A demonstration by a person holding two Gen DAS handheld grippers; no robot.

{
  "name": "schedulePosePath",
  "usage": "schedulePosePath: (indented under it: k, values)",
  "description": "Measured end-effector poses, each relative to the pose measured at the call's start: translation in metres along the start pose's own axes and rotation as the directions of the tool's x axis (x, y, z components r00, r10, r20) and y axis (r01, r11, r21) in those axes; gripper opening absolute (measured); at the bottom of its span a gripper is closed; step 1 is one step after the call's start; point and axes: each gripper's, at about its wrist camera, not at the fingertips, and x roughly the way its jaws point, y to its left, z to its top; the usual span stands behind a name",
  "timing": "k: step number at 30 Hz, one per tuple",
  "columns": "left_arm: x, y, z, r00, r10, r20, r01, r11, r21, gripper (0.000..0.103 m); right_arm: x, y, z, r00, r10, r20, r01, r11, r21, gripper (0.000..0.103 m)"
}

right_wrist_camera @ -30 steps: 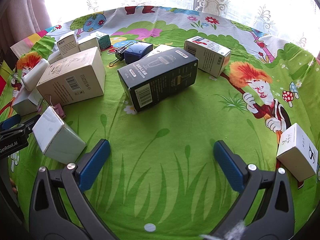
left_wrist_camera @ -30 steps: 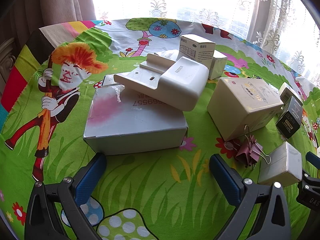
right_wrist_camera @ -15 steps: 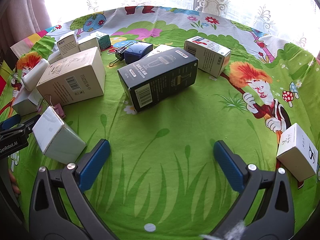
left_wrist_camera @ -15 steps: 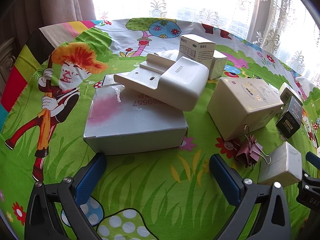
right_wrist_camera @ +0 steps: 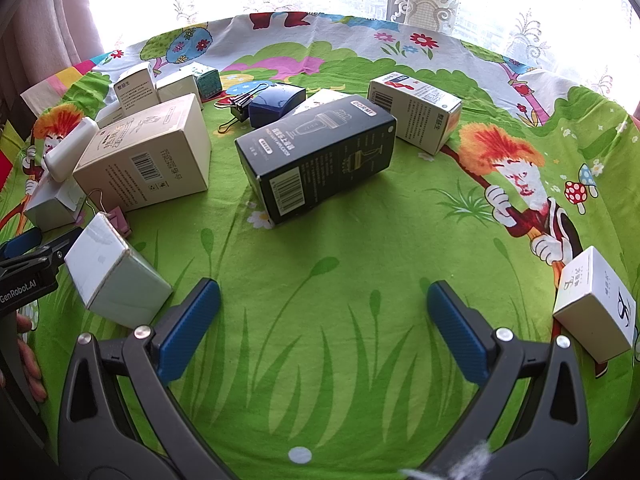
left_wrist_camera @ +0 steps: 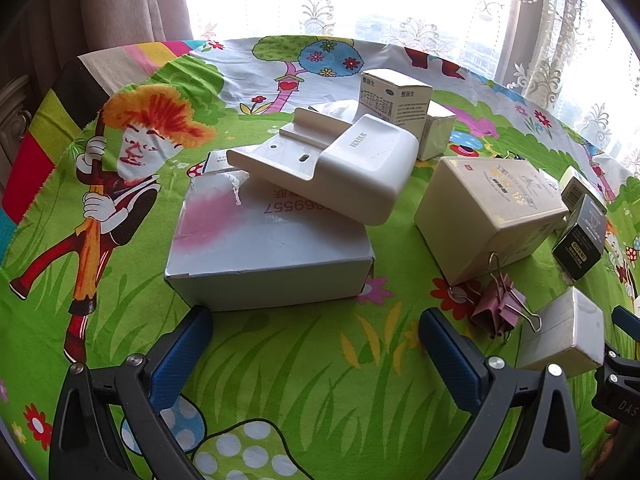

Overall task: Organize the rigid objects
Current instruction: 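Grasp the white box with the SL logo using the right tool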

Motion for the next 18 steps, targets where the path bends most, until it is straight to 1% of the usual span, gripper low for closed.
schedulePosePath:
  k: [2, 3, 4, 6, 8, 9, 11, 12, 14, 15, 18]
  values:
    - [0.000, 0.000, 0.000, 1.000, -0.001, 0.000, 0.001, 1.000, 0.000, 0.103, -0.001, 0.000, -0.001, 1.000, 0.014, -0.017, -0.014, 1.000, -0.022, 0.103]
    - [0.000, 0.000, -0.001, 1.000, -0.001, 0.000, 0.001, 1.000, 0.001, 0.103, -0.004, 0.000, -0.002, 0.999, 0.040, -0.034, -0.041, 0.998, -0.046, 0.103]
    - [0.000, 0.000, -0.001, 1.000, -0.001, -0.001, 0.001, 1.000, 0.002, 0.103, -0.009, -0.001, -0.005, 0.998, 0.061, -0.029, -0.063, 0.996, -0.062, 0.103]
    - [0.000, 0.000, 0.000, 1.000, -0.001, -0.001, 0.001, 1.000, 0.002, 0.103, -0.028, -0.006, -0.009, 0.995, 0.099, 0.014, -0.097, 0.989, -0.113, 0.103]
    - [0.000, 0.000, 0.000, 1.000, -0.001, -0.001, 0.001, 1.000, 0.001, 0.103, -0.045, -0.015, -0.007, 0.994, 0.092, 0.049, -0.083, 0.983, -0.167, 0.103]
    - [0.000, 0.000, 0.000, 1.000, -0.001, -0.001, 0.001, 1.000, 0.001, 0.103, -0.058, -0.024, -0.005, 0.994, 0.080, 0.081, -0.063, 0.977, -0.202, 0.103]
    - [0.000, 0.000, 0.000, 1.000, -0.001, -0.001, 0.001, 1.000, 0.001, 0.103, -0.075, -0.048, -0.001, 0.991, 0.031, 0.129, 0.002, 0.970, -0.245, 0.103]
    - [0.000, 0.000, 0.000, 1.000, -0.001, -0.001, 0.001, 1.000, 0.001, 0.103, -0.081, -0.069, 0.002, 0.991, 0.008, 0.131, 0.027, 0.964, -0.265, 0.103]
    - [0.000, 0.000, 0.000, 1.000, -0.001, -0.001, 0.001, 1.000, 0.001, 0.103, -0.081, -0.097, 0.006, 0.995, 0.009, 0.099, 0.019, 0.960, -0.280, 0.103]
    - [0.000, 0.000, 0.000, 1.000, -0.001, -0.001, 0.001, 1.000, 0.001, 0.103, -0.075, -0.120, 0.007, 0.997, 0.029, 0.065, -0.010, 0.962, -0.274, 0.103]
    - [0.000, 0.000, 0.000, 1.000, -0.001, -0.001, 0.001, 1.000, 0.001, 0.103, -0.055, -0.161, 0.006, 0.997, 0.078, 0.000, -0.076, 0.970, -0.232, 0.102]
